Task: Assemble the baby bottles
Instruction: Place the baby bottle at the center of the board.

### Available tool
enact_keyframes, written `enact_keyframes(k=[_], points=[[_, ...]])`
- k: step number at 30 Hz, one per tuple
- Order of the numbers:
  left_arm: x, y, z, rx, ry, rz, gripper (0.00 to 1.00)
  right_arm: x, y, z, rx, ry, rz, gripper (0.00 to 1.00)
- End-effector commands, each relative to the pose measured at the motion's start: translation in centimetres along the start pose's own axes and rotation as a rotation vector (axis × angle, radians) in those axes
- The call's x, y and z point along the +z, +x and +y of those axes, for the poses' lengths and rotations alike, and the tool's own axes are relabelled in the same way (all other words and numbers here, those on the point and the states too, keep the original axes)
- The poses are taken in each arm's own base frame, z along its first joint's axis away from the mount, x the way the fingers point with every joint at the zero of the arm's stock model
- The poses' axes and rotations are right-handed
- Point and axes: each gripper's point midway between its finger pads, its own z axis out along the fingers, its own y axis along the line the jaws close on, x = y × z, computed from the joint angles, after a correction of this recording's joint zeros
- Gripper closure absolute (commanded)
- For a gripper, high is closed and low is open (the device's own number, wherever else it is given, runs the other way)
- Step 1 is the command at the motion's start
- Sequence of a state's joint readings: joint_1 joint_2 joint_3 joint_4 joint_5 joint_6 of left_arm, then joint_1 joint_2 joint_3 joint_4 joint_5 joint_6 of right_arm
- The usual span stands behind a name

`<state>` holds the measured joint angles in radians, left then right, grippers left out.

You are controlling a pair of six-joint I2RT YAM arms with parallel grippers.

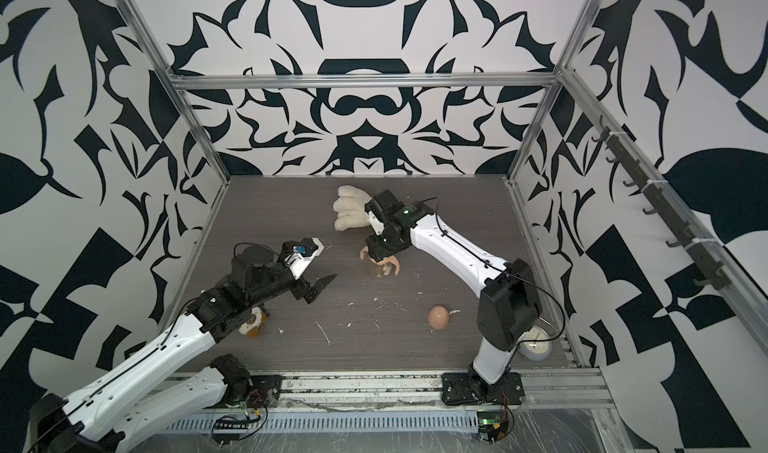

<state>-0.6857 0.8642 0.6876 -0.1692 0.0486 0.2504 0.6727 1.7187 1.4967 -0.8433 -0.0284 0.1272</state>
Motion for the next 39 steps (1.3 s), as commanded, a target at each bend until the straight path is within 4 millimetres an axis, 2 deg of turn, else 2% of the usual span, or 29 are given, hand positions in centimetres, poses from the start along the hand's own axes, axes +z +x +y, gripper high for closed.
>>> enact_keyframes(k=[1,7,9,15,19,22,23,25,29,33,37,39], points=[[-0.3,-1.1,-0.1,-0.040,0.013,-0.019,0.01,-0.8,-1.5,-0.4,-0.103,0.076,-0.091,0.82],[-0.2,-1.5,-0.1,-0.036,0.016,-0.029,0.01,1.7,-1.0,0.2,-0.170,0.127,-0.123,0.77],[-0.2,-1.7,-0.1,-0.028,0.021,-0.027,0.01,1.8,-1.0,0.4,-0.160,0.118,-0.143,0.75],[-0.3,-2.8,-0.1,-0.004,0.030,-0.048,0.01,2.0,-0.1,0.4,-0.135,0.108,-0.182,0.58],[0.1,-3.3,-0.2,-0.004,0.046,-0.055,0.01,1.2,-0.1,0.1,-0.116,0.120,-0.204,0.40],[0.5,-3.7,-0.3,-0.011,0.058,-0.064,0.01,0.1,-0.3,-0.1,-0.105,0.132,-0.222,0.28],[0.7,-3.8,-0.4,-0.015,0.064,-0.065,0.01,-0.4,-0.4,-0.1,-0.103,0.133,-0.229,0.15],[0.9,-4.0,-0.5,-0.022,0.080,-0.062,0.00,-1.0,-0.6,-0.1,-0.100,0.134,-0.239,0.01],[1.2,-4.7,-0.6,-0.027,0.095,-0.066,0.00,-2.5,-0.9,-0.2,-0.083,0.138,-0.252,0.01],[0.9,-4.8,-0.5,-0.027,0.091,-0.074,0.01,-5.6,-0.6,-0.4,-0.008,0.131,-0.287,0.01],[0.7,-3.5,-0.7,-0.044,0.086,-0.056,0.00,-9.4,1.7,-0.5,0.051,0.129,-0.286,0.01],[0.7,-2.8,-0.9,-0.053,0.089,-0.044,0.00,-11.2,3.8,-0.9,0.079,0.160,-0.274,0.01]])
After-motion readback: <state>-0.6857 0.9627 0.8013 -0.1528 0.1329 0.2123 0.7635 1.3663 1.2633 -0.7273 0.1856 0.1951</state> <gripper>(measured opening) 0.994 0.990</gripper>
